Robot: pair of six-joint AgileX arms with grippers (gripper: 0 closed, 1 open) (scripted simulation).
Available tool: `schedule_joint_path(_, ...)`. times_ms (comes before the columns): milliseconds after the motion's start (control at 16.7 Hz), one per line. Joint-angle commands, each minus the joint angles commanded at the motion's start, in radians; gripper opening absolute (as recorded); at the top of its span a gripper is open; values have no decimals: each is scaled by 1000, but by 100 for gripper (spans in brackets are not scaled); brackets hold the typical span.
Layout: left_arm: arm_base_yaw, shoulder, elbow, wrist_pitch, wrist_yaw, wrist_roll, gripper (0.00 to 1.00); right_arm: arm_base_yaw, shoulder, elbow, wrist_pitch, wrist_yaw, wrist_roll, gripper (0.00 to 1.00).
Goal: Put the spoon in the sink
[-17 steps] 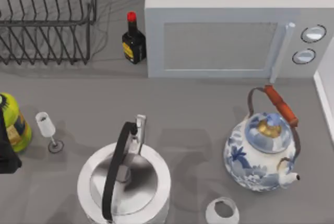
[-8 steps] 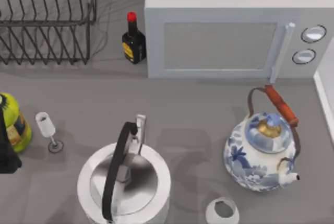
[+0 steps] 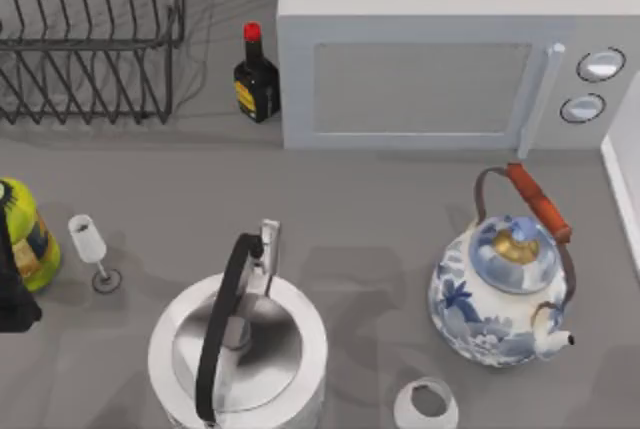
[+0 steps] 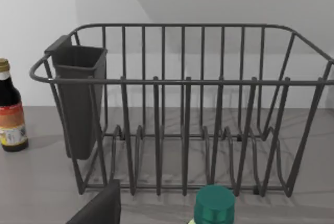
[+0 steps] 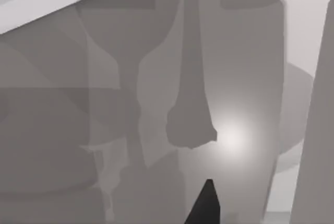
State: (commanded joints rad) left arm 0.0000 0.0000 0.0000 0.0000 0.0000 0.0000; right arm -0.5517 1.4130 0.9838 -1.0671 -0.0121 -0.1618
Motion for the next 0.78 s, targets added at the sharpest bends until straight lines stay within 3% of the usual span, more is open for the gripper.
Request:
schedule_joint_path(420, 0, 0, 0, 0, 0, 0, 100, 37, 99, 104, -52, 2, 14, 0)
schedule_joint_path(780, 0, 0, 0, 0, 0, 0, 100, 151, 479, 574, -240, 14, 93, 0)
